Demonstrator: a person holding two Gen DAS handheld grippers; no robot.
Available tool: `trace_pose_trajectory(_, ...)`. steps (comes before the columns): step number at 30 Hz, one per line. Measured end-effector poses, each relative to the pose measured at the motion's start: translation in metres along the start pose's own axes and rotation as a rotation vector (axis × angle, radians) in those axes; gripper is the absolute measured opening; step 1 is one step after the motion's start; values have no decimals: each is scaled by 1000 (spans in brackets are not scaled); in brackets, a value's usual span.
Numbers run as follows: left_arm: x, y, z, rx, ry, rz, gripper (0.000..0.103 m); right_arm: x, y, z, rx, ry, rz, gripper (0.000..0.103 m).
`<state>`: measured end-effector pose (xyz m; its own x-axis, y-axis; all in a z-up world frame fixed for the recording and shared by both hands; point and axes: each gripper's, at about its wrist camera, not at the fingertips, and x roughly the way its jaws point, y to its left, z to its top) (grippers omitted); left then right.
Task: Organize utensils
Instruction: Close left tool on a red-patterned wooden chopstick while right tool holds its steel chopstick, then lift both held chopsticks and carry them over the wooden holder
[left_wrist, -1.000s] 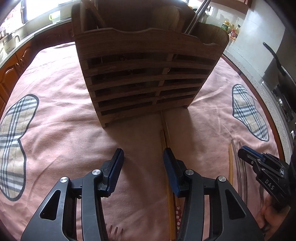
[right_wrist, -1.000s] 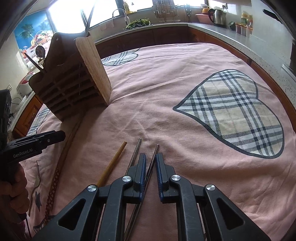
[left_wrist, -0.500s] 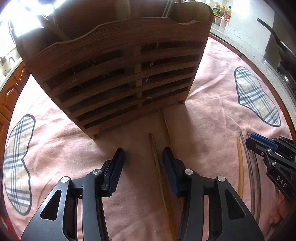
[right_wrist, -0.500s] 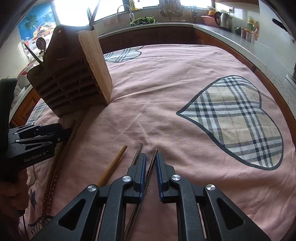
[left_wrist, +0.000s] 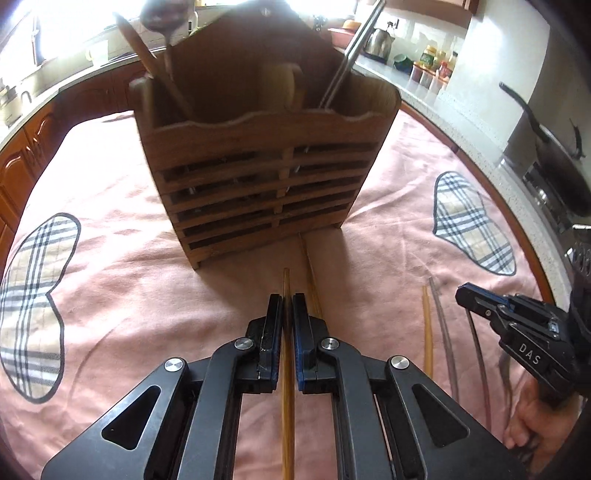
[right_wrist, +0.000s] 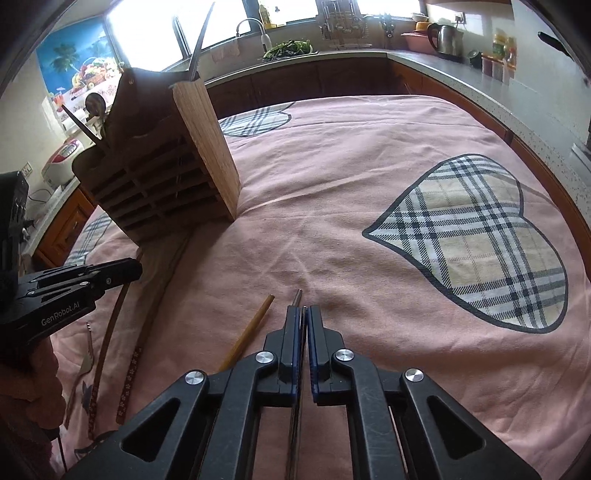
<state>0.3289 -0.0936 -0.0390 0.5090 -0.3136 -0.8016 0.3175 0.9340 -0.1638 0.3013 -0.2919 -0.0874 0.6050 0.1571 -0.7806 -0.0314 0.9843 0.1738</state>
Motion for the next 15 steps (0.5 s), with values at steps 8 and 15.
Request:
trace_pose_trajectory(8, -71, 9, -8, -60, -112, -64, 5, -57, 8, -1, 43, -107, 87, 4)
trace_pose_trajectory(15, -109, 8, -18, -68, -165, -86, 5, -100, 19, -4, 33, -189, 113, 4)
